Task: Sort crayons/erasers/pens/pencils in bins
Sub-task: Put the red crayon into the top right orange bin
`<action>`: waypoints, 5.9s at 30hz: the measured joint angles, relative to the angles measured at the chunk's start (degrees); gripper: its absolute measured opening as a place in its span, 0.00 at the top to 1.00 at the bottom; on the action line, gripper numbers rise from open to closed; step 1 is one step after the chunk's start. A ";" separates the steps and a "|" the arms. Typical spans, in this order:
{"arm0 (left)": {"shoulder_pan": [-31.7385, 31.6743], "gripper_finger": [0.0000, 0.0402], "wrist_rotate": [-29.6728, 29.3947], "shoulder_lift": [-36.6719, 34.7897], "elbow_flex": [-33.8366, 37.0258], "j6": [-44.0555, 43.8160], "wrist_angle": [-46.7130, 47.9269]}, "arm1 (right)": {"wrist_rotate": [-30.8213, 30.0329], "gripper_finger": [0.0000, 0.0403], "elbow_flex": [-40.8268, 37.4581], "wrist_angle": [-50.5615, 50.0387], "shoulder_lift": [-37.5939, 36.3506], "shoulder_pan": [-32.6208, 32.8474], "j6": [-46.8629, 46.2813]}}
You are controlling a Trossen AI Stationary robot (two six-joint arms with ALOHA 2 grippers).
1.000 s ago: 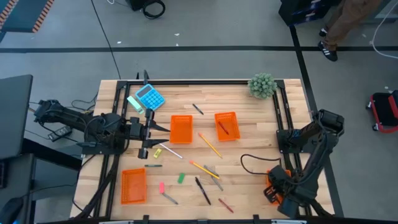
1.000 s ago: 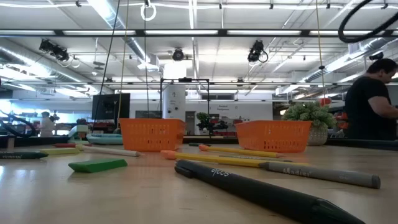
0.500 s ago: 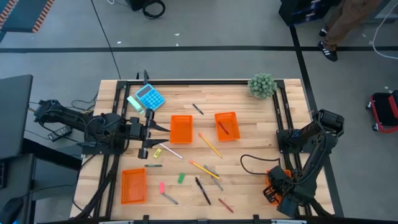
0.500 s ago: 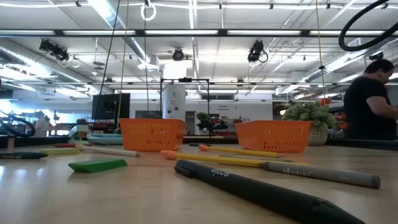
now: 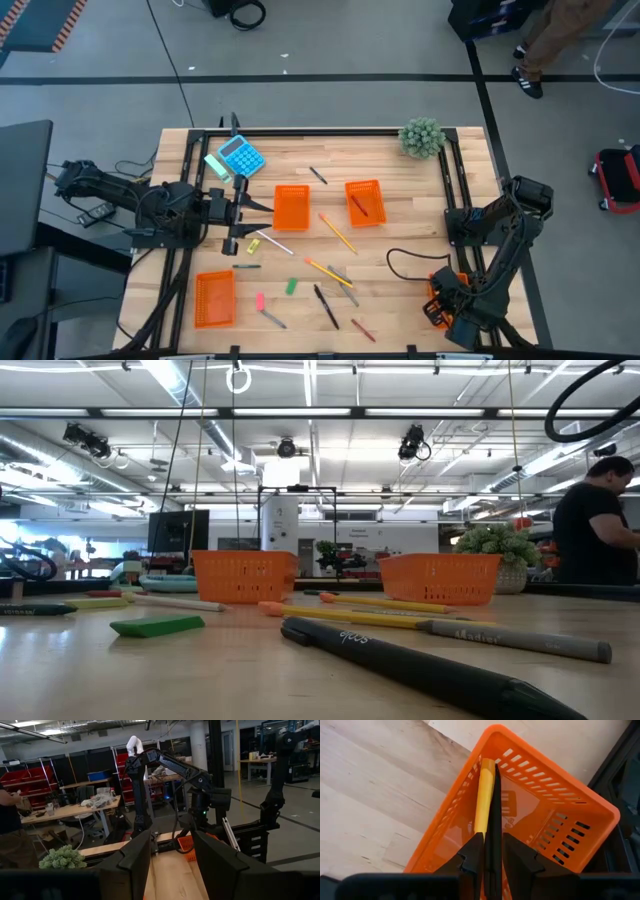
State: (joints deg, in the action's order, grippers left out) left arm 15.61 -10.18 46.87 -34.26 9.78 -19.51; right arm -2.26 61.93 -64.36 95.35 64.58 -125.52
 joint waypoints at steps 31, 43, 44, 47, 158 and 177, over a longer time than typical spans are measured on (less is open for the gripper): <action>0.00 0.60 -0.02 -0.02 0.00 0.00 -0.37 | -19.32 0.81 9.60 38.18 8.44 -18.95 41.60; -0.01 0.60 -0.04 -0.02 0.02 -0.04 -0.35 | -7.28 0.81 12.78 42.35 16.99 -21.80 42.17; -0.02 0.60 -0.02 -0.02 0.02 -0.04 -0.37 | -7.28 0.81 12.97 42.34 17.30 -21.80 42.17; -0.01 0.60 -0.02 -0.02 0.02 -0.04 -0.37 | -6.12 0.81 13.50 42.29 18.48 -21.80 43.44; 0.00 0.60 -0.02 0.00 0.04 -0.13 -1.20 | -4.58 0.86 11.07 12.51 19.58 -26.25 59.76; 0.01 0.60 0.00 0.00 0.04 -0.59 -1.16 | -5.17 0.86 10.01 18.50 19.50 -25.52 60.65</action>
State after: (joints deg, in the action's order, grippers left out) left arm 15.62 -10.18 46.87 -34.22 9.19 -20.67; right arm -7.43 71.94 -45.85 114.85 39.06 -64.87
